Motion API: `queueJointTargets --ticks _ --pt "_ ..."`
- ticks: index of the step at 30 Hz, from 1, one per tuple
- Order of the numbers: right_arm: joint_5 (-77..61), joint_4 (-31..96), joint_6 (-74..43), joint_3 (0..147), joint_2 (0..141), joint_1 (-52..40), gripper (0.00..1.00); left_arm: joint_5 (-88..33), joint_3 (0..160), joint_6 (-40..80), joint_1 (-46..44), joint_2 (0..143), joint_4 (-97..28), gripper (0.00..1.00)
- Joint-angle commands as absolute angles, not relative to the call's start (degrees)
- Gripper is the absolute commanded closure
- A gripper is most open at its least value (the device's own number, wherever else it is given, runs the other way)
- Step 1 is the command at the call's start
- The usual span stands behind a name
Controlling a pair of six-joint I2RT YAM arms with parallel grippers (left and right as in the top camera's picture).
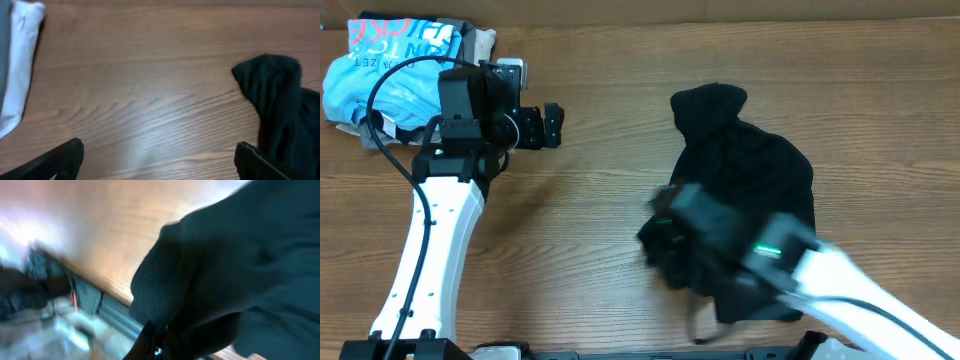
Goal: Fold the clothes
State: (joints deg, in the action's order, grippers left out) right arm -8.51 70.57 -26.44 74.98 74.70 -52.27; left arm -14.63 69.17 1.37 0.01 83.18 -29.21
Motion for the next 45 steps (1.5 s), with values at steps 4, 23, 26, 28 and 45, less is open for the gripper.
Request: queueJointTargets --ticks 4,23,26,28,45 --pt "6.7 68.8 -33.0 77.1 52.4 -37.4 0.96 -16.6 70.4 2.0 -4.8 83.2 -24.4 0.02" --pt "25.2 71.9 -29.1 95.5 39.3 -24.4 0.96 -18.2 72.1 4.3 -23.3 92.3 -10.5 0.00" --pt "25.2 73.8 -29.2 95.7 39.3 -24.4 0.96 -19.7 75.4 4.3 -24.8 96.0 -10.7 0.00" --pt "24.9 75.2 -29.5 95.6 39.4 -24.4 0.96 -19.8 78.3 4.3 -25.6 98.6 -11.6 0.00" --pt "23.7 79.4 -30.3 92.5 40.9 -24.4 0.96 -18.9 118.9 -9.4 -33.9 130.2 -36.7 0.00"
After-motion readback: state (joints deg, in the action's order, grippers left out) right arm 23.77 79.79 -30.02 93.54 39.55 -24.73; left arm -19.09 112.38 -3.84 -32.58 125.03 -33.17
